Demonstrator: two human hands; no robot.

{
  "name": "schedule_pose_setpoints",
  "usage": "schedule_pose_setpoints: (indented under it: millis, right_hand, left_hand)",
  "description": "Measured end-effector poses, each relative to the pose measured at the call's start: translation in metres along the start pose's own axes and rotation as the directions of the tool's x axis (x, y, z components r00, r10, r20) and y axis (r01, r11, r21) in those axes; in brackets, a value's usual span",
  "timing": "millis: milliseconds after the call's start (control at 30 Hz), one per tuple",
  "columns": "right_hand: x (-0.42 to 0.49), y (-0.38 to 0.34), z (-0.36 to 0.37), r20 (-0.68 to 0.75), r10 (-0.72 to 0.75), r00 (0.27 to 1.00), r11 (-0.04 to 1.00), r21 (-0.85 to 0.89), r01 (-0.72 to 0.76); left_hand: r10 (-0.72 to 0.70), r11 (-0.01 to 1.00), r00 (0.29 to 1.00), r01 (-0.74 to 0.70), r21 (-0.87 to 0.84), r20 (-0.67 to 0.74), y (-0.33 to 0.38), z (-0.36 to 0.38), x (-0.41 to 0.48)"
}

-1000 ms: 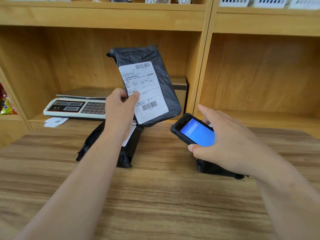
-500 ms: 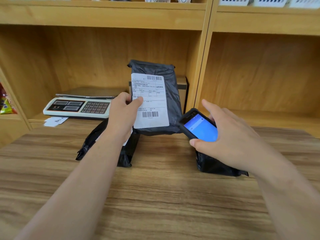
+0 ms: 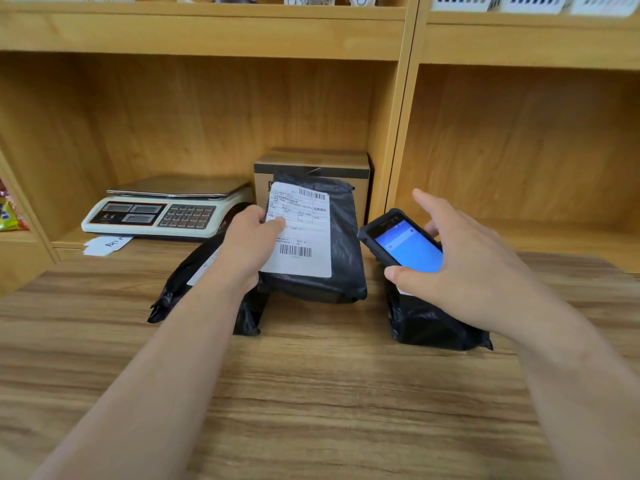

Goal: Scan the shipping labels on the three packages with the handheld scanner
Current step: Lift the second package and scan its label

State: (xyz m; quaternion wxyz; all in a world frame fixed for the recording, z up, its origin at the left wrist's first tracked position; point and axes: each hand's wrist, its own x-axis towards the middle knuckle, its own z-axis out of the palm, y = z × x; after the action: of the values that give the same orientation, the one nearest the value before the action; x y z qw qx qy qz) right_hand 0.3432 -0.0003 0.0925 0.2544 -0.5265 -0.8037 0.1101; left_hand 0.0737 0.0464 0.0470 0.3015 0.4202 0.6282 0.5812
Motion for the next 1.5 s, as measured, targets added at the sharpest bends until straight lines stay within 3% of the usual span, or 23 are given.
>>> schedule_pose_setpoints:
  millis: [167, 933, 1133, 1500]
  right_hand:
    - [0.003, 0.004, 0.001, -0.006, 0.011, 1.000, 1.000, 0.010, -0.011]
    - [0.005, 0.006, 0.006, -0.017, 0.043, 0.999, 0.999, 0.009, -0.043]
    - [0.004, 0.004, 0.004, -0.011, 0.045, 0.999, 0.999, 0.013, -0.045]
    - [0.003, 0.003, 0.005, -0.026, 0.034, 0.999, 0.999, 0.007, -0.034]
  left_hand:
    - [0.012, 0.986, 0.999, -0.019, 0.164, 0.046, -0.007, 0.008, -0.002]
    - [-0.137, 0.829, 0.983, 0.046, 0.557, 0.123, -0.028, 0.016, -0.002]
    - [-0.112, 0.745, 0.985, -0.002, 0.667, 0.128, -0.026, 0.020, -0.005]
    - [0.092, 0.726, 0.983, -0.177, 0.665, 0.161, -0.018, 0.015, -0.005]
